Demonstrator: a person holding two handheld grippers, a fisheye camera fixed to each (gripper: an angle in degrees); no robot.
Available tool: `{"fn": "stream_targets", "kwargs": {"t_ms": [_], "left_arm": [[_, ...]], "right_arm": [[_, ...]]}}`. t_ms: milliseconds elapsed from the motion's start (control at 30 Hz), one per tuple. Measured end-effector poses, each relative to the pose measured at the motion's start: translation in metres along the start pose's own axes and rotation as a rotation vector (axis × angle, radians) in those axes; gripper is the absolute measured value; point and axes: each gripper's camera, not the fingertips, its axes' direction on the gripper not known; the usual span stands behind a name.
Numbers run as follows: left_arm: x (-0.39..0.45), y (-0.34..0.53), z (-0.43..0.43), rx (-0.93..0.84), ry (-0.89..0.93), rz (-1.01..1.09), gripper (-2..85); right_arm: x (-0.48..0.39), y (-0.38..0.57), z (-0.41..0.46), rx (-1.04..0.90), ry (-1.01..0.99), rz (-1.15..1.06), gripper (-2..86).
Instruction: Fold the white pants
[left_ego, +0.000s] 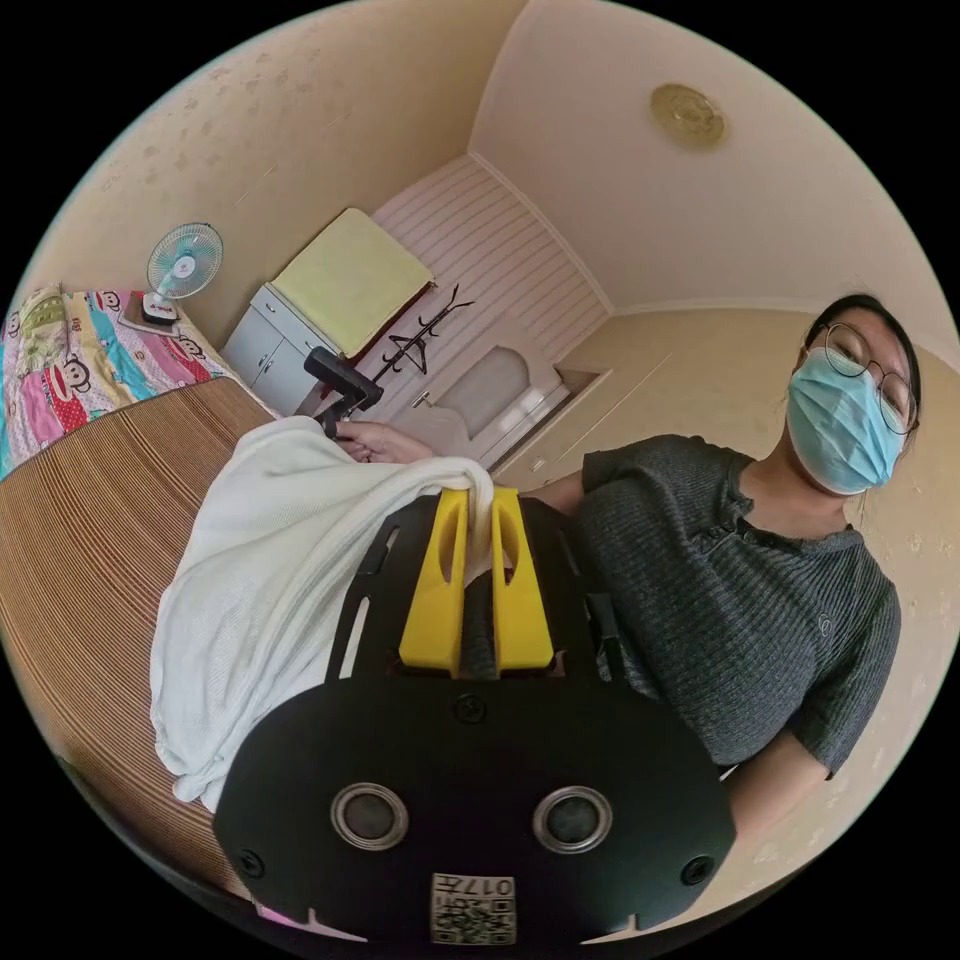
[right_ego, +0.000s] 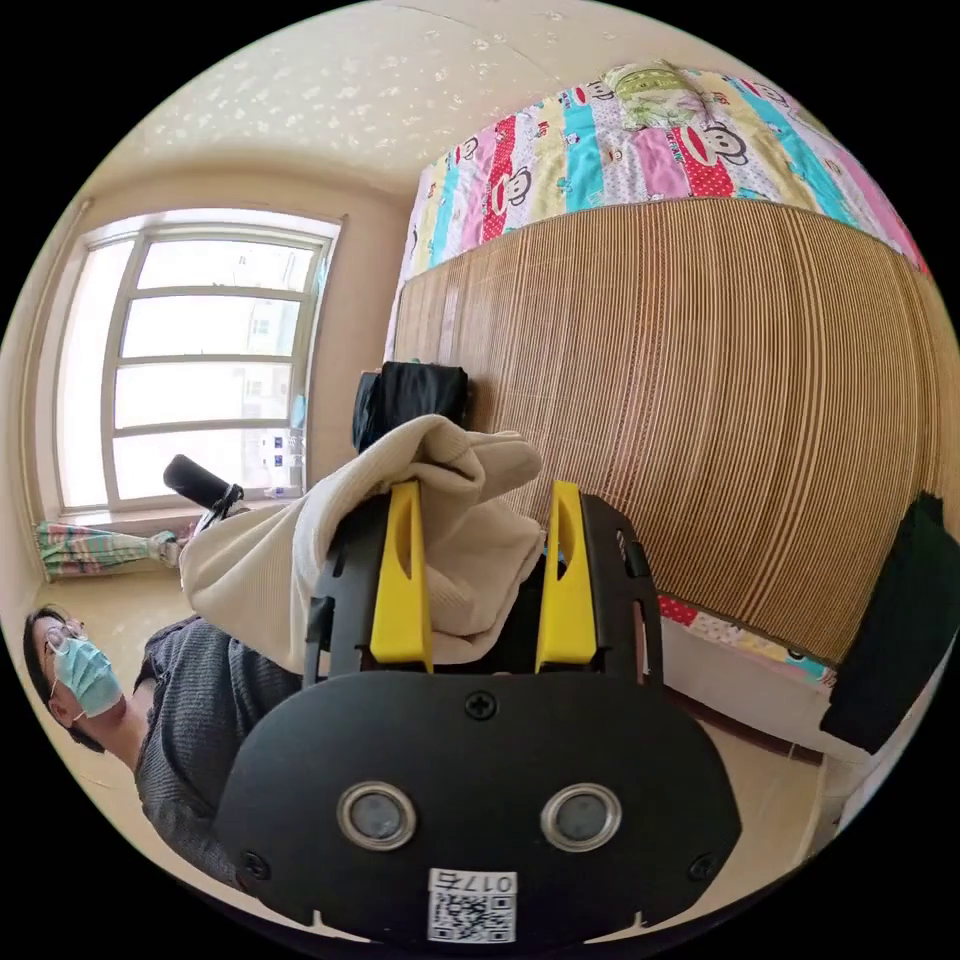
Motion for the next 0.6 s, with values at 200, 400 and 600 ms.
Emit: {"fn": "stream_targets", "kwargs": {"t_ms": [200, 400, 600], "left_arm": [[-0.028, 0.021, -0.002, 0.058, 0.005, -0.076, 4.1], [-0.051, 0.022, 0.004, 0.038, -0.002, -0.105, 4.1], [-0.075, 0.002, 0.041, -0.092, 0.013, -0.089, 4.1]], "right_arm": [[-0.046, -0.083, 0.011, -0.092, 0.553, -0.119, 18.0], [-0.053, -0.136, -0.015, -0.065, 0.693, -0.182, 13.3], [-0.094, -0.196, 0.102, -0.492, 0.15, -0.502, 17.0]]}}
